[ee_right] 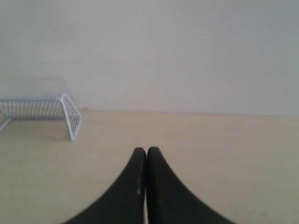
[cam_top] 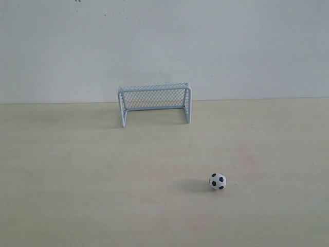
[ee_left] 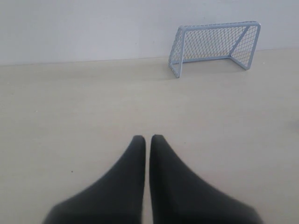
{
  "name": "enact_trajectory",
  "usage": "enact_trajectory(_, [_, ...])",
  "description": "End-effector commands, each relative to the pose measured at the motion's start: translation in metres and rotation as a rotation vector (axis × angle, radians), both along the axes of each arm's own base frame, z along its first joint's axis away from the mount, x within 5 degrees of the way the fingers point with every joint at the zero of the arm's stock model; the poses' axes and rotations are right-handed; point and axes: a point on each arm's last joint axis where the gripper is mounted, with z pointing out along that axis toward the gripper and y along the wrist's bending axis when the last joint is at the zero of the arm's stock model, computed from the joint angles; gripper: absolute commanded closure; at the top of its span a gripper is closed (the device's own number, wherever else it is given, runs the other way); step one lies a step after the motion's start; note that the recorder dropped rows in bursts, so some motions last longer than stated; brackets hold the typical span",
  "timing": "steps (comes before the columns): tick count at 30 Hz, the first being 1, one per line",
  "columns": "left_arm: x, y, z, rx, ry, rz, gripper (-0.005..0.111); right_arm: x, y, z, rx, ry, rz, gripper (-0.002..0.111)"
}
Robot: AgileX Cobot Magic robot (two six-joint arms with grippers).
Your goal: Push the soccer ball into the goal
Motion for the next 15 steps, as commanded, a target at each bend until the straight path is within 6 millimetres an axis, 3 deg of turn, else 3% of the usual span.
enact_trajectory(1, [-0.0001, 0.0003, -0.0007, 0.009, -0.003, 0.002, 0.102, 0.0177, 0.0003, -0.0135, 0.013, 0.077, -0.018, 0.108])
enact_trajectory(6, [-0.0001, 0.0003, -0.0007, 0.009, -0.003, 0.002, 0.102, 0.0224, 0.0015, -0.0204, 0.083, 0.127, -0.032, 0.108])
enact_trajectory(15, [-0.0001, 0.0003, -0.0007, 0.009, -0.003, 0.002, 0.102, 0.0237, 0.0021, -0.0153, 0.031, 0.112, -0.009, 0.108])
